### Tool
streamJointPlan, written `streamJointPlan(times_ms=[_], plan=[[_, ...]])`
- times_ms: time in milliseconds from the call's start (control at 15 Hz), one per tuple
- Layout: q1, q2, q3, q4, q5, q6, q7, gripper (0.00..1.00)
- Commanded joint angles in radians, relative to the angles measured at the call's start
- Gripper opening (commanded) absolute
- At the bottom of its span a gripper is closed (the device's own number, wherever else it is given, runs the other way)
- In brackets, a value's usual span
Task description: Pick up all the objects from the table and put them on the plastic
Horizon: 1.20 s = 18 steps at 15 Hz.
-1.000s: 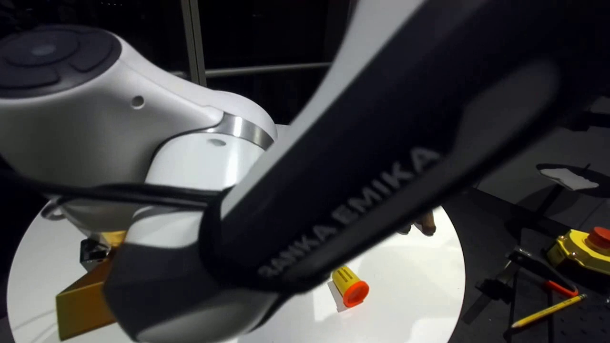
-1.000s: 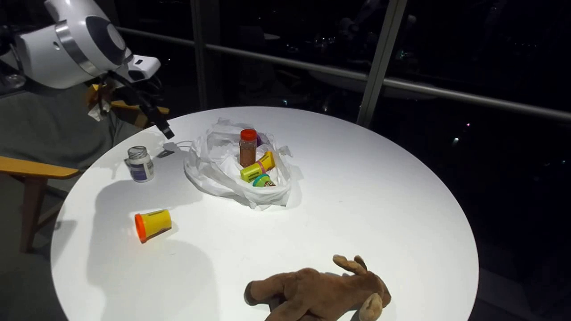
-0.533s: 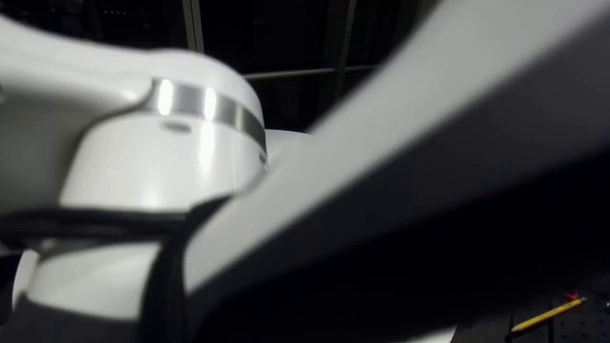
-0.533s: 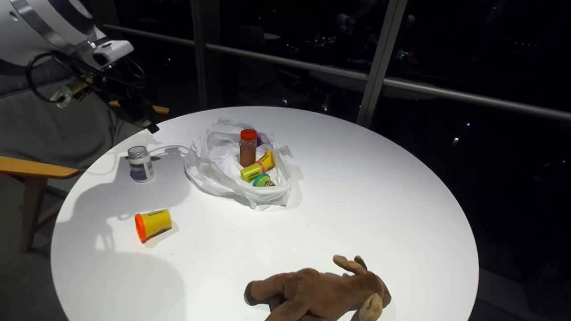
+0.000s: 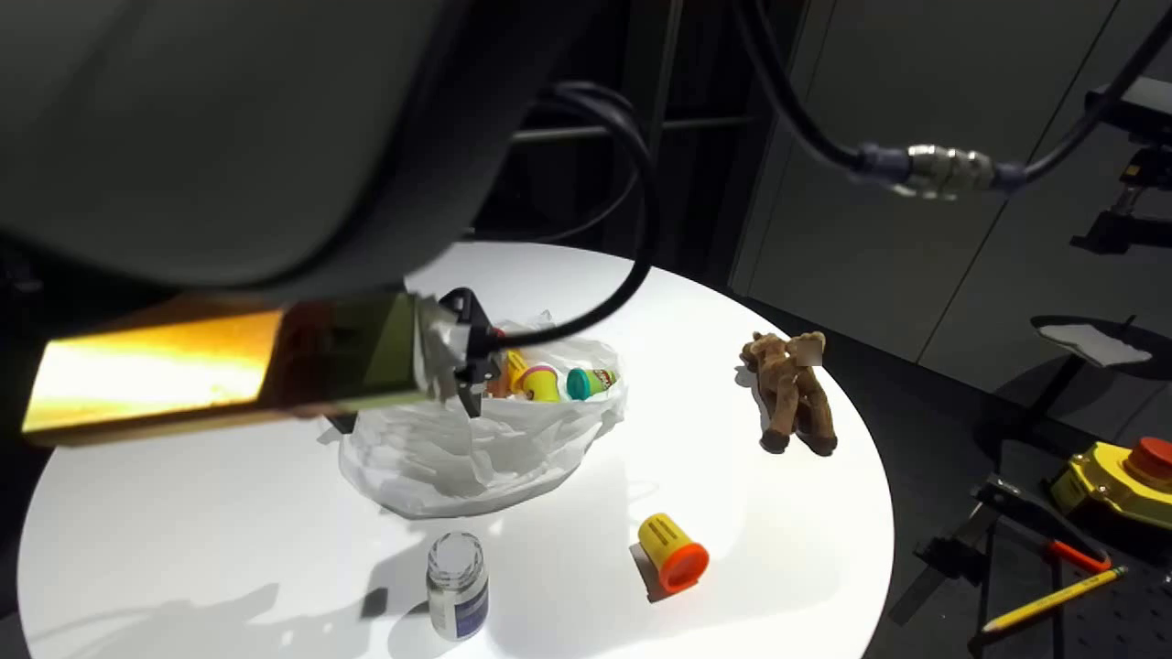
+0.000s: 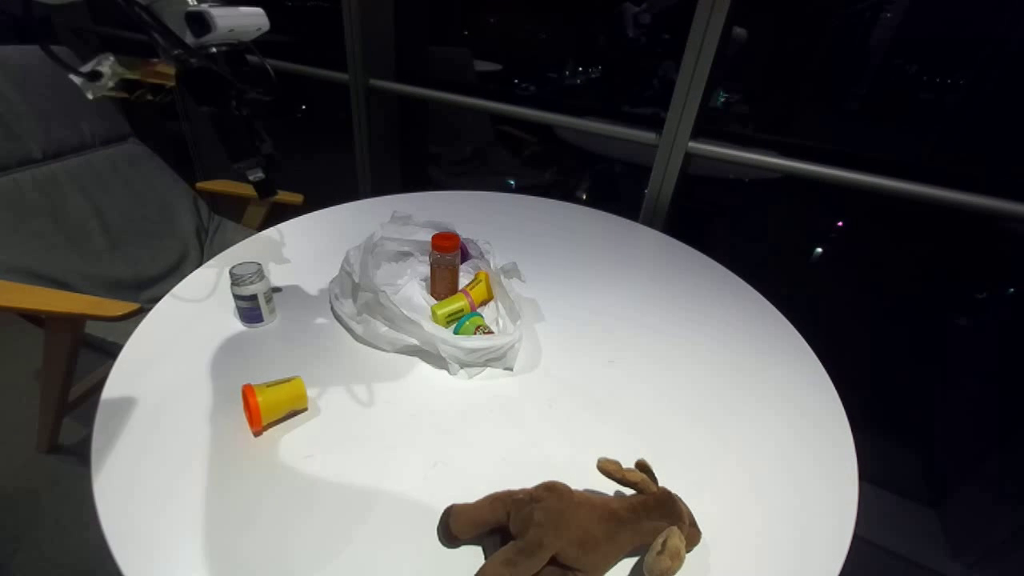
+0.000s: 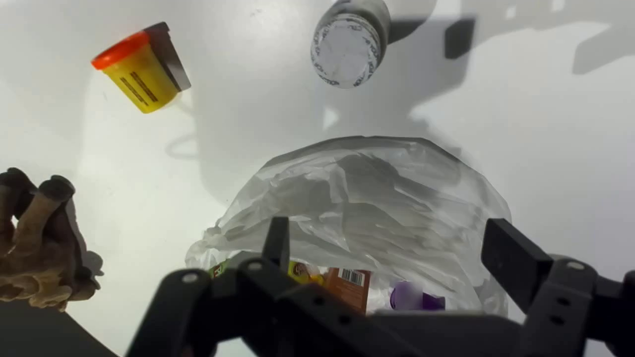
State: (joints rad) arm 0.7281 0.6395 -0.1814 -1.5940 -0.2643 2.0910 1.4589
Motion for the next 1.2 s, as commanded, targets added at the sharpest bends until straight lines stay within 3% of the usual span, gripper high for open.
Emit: streamJointPlan(times_ms=[0,200,467,733,1133], plan=[[-0.179,-0.02,0.138,-0.001,0.092,-0.066,-0.172,1.0],[-0.302,0.013,0.218,0.006,0.161,-0.101,-0.316,1.0],[-0.388,0.054,0.274,-0.013,0.218,-0.06,-0.527,1.0],[-0.394,0.088,0.289,-0.051,0.238,0.02,-0.656,1.0],[-0.331,0.099,0.278,-0.146,0.208,0.226,-0.706,1.0]])
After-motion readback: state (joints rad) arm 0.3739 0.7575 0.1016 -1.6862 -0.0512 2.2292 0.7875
